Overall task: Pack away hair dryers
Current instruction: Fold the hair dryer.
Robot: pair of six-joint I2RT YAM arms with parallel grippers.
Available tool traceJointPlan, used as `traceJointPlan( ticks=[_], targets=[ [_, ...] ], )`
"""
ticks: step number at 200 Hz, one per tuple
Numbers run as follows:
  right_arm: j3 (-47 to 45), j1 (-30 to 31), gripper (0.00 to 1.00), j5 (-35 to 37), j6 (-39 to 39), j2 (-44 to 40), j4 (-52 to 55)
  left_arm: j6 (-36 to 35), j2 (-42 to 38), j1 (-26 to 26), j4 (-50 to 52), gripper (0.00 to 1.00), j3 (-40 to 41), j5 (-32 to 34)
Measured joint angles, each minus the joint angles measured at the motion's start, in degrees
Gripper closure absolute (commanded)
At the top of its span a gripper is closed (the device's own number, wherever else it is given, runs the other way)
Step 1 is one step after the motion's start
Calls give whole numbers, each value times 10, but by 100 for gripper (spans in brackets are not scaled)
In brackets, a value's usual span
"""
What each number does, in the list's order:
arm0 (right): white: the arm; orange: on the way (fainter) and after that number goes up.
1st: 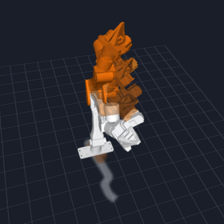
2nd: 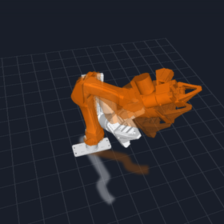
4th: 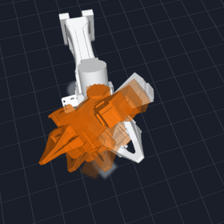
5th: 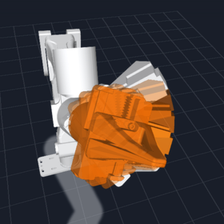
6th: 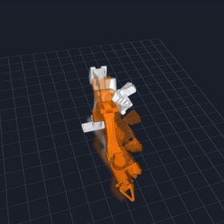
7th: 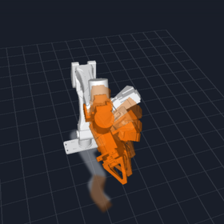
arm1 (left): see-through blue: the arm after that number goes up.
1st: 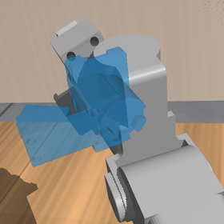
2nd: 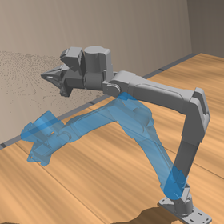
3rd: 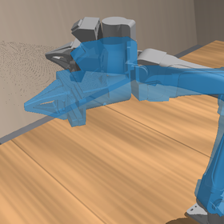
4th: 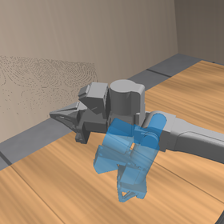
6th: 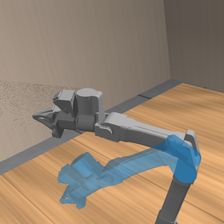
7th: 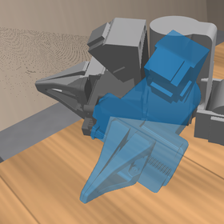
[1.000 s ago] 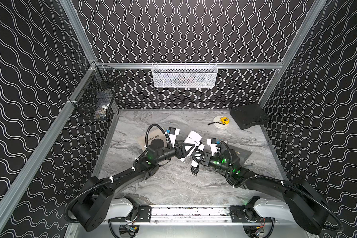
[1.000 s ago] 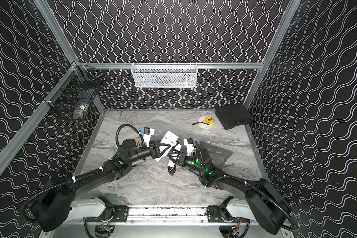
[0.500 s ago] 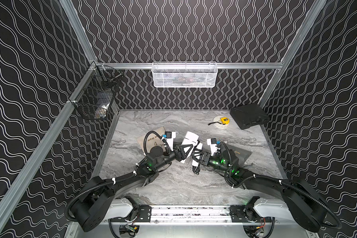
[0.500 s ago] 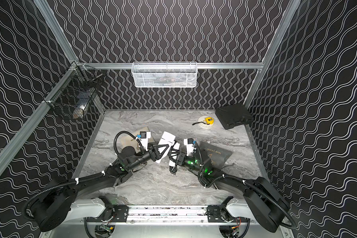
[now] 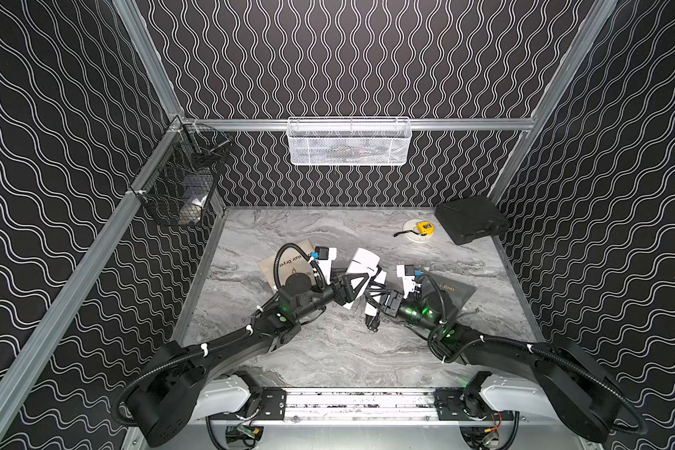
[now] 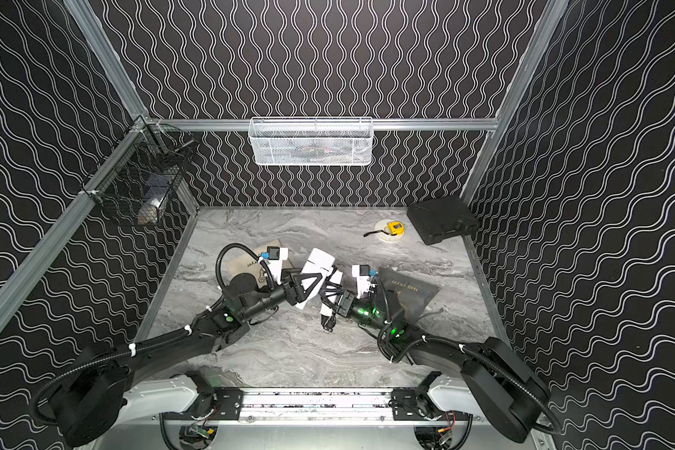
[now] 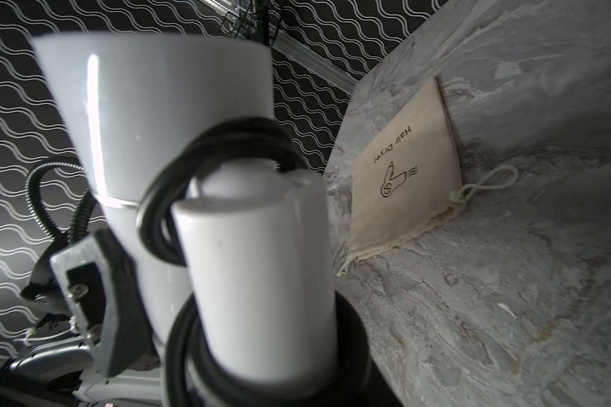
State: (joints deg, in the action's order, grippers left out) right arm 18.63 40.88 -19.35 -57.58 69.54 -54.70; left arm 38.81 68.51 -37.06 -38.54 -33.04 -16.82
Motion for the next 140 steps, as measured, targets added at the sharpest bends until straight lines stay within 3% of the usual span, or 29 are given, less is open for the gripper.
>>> traceJointPlan(
  ticks=[45,95,140],
  targets=[
    [-16,-38,41,-18,-5,-66,12,-4,-9,26,46,100,-29,-62],
    [-21,-66,39,-38,-3,-116,47,7,-9,50,52,100,-31,-99],
    [-14,-69,38,-104,4,-70,49,47,19,61,7,100,-35,-116]
  ],
)
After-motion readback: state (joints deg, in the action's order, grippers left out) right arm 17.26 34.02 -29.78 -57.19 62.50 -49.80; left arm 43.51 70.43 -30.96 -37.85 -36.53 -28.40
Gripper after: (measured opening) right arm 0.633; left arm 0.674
